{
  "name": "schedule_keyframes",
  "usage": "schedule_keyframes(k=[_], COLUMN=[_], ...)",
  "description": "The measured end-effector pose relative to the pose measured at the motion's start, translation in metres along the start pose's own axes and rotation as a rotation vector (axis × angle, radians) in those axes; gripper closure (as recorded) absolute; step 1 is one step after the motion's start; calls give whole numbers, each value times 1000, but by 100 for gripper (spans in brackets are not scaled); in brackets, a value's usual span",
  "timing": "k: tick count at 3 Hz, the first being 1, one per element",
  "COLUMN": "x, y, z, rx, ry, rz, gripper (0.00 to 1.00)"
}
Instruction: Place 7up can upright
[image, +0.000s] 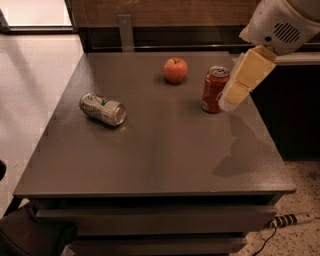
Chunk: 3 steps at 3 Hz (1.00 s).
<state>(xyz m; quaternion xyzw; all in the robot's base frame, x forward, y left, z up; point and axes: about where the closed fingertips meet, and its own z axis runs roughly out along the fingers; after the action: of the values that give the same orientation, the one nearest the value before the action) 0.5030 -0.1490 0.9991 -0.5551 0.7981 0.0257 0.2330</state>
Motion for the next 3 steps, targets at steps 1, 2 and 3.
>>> schedule_keyframes(k=[1, 2, 3], x=[-50, -121, -175], y=[-3, 4, 16], z=[31, 70, 104], rx=[-36, -91, -127], ry=[-23, 22, 71], rz=[30, -16, -78], gripper=[0, 0, 0])
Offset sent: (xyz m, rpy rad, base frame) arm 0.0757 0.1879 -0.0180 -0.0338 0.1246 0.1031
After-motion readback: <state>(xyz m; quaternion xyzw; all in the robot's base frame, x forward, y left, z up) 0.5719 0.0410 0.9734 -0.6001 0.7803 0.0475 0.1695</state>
